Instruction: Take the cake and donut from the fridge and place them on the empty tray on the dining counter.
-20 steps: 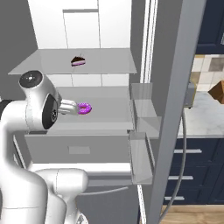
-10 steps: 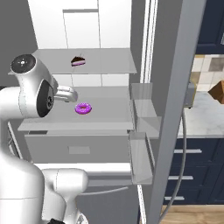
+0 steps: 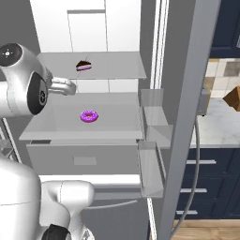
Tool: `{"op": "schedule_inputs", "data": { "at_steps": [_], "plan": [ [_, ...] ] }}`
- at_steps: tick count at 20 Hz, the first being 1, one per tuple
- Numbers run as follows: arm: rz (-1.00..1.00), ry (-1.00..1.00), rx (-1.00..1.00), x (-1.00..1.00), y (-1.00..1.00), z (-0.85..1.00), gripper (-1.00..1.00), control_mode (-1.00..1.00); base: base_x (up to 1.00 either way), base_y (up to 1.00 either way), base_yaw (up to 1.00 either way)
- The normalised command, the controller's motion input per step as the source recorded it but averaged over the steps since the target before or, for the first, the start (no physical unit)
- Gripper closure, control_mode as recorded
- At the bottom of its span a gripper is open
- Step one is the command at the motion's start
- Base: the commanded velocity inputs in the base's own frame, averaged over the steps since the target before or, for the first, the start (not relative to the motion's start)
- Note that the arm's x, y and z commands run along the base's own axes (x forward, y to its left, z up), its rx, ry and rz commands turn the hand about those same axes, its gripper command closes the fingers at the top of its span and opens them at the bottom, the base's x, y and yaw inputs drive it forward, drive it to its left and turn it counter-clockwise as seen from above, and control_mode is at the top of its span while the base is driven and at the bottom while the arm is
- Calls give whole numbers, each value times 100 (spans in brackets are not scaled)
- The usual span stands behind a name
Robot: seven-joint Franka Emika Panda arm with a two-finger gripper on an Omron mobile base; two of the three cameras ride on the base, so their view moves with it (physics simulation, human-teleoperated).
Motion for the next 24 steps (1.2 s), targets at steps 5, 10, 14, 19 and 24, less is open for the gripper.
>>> {"op": "schedule_inputs", "data": {
  "at_steps": [5,10,14,19,24],
  "plan": [
    [0,-12,0,17,1,12,-100,-100,0,0,0],
    [0,1,0,16,2,35,-100,-100,0,0,0],
    [0,1,0,31,15,18,-100,-100,0,0,0],
    [0,0,0,47,7,0,-100,-100,0,0,0],
    [0,2,0,48,0,0,-100,-100,0,0,0]
  ]
}}
